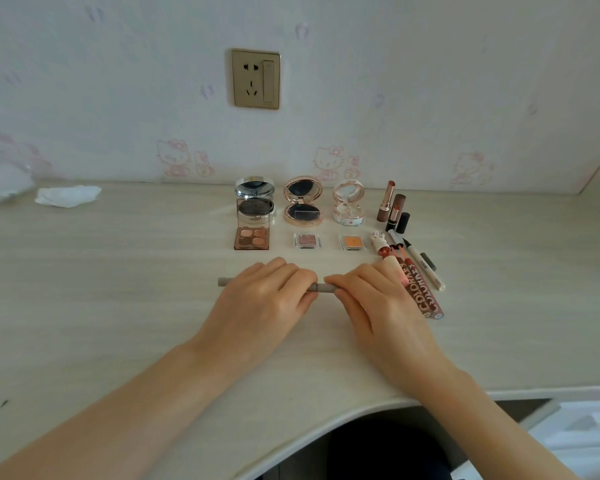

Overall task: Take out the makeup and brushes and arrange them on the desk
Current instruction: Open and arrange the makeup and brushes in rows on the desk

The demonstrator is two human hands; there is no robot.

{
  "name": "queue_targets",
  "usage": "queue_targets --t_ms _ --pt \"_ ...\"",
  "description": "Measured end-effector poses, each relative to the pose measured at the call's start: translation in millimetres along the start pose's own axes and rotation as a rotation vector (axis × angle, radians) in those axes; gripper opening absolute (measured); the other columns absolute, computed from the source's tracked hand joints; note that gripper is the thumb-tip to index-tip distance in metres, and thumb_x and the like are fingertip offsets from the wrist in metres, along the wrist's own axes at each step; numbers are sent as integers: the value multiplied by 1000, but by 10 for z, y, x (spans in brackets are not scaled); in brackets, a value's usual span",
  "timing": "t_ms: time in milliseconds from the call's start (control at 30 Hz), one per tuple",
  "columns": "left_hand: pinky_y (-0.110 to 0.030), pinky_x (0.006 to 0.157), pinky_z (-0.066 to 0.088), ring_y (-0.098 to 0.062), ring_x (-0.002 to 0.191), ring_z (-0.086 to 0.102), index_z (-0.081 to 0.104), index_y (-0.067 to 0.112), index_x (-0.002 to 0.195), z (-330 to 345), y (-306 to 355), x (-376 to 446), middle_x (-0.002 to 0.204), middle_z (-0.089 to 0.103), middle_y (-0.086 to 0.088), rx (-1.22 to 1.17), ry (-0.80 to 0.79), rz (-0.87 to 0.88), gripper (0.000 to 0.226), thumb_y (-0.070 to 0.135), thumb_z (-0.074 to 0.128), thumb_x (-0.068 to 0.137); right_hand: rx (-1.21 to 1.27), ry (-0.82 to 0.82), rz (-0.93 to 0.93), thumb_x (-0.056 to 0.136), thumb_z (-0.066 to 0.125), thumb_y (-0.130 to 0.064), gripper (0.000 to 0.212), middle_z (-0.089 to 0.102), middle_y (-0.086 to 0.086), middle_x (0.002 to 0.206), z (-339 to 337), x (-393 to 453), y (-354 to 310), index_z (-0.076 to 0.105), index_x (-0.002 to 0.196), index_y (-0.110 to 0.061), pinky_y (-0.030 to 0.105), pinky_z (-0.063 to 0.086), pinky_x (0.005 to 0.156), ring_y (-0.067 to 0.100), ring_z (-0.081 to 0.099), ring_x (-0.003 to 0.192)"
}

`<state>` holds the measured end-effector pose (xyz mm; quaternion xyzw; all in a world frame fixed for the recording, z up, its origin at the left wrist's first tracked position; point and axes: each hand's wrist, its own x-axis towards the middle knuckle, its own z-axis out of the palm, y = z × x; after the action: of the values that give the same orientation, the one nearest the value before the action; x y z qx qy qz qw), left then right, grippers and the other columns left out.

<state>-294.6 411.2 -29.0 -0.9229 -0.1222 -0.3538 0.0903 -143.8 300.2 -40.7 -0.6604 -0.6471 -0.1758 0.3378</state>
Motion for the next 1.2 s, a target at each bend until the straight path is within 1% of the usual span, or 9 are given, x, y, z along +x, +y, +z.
queue_targets --t_ms 100,233,500,633,767,867,1000,1067,1200 --pt "-34 47 48 -18 59 58 69 11 76 9 -8 -3 65 59 0 56 -28 15 32 29 49 94 2 -27 -31 92 60 -12 16 65 5 89 2 -6 -1 71 101 -6 37 50 69 26 56 81" --pt "-25 31 33 -19 38 48 62 13 68 10 0 -17 53 51 3 110 -83 -2 43 38 40 96 -20 0 -60 89 63 -8 14 64 8 88 21 -10 -12 71 99 -3 32 45 71 26 56 80" --pt "-25 32 34 -22 37 45 57 13 70 -29 -156 -24 54 49 2 58 -123 -53 46 47 36 93 -11 82 -33 90 61 -10 16 63 6 92 0 -39 2 71 102 -4 28 43 74 21 54 84" --pt "-27 32 37 -20 40 46 60 11 71 -33 -124 -13 61 50 0 35 -115 -32 41 45 47 91 -22 99 -1 88 65 -10 14 63 3 94 6 -50 36 71 101 -7 31 47 73 21 56 86" --pt "-33 38 41 -22 47 48 60 9 74 -48 -117 -25 65 51 -2 -37 -60 -110 41 41 44 94 -14 128 91 91 61 -15 15 63 0 97 14 -69 95 70 102 -11 32 49 76 23 58 92" --pt "-37 47 41 -22 54 43 58 4 79 -65 -138 -35 72 51 -4 -168 19 -219 37 26 33 95 -25 162 168 90 63 -16 15 64 -2 99 17 -64 121 69 102 -13 29 50 75 19 59 94" --pt "-33 58 40 -17 68 43 58 4 93 -33 -172 -46 86 51 -4 -258 54 -278 31 17 31 88 -20 143 203 90 64 -19 16 65 -5 99 21 -65 120 69 104 -16 30 51 76 17 60 96" --pt "-28 63 41 -17 74 47 59 3 101 -2 -179 -46 93 52 -5 -291 74 -275 29 14 34 91 -11 138 206 90 62 -20 16 65 -6 99 16 -67 116 68 105 -17 30 52 77 15 60 97" --pt "-36 69 49 -19 78 56 61 3 110 54 -183 -46 96 56 -4 -401 159 -338 19 6 52 94 -5 148 202 90 62 -22 16 64 -6 98 6 -58 105 68 104 -16 28 51 76 15 60 95"
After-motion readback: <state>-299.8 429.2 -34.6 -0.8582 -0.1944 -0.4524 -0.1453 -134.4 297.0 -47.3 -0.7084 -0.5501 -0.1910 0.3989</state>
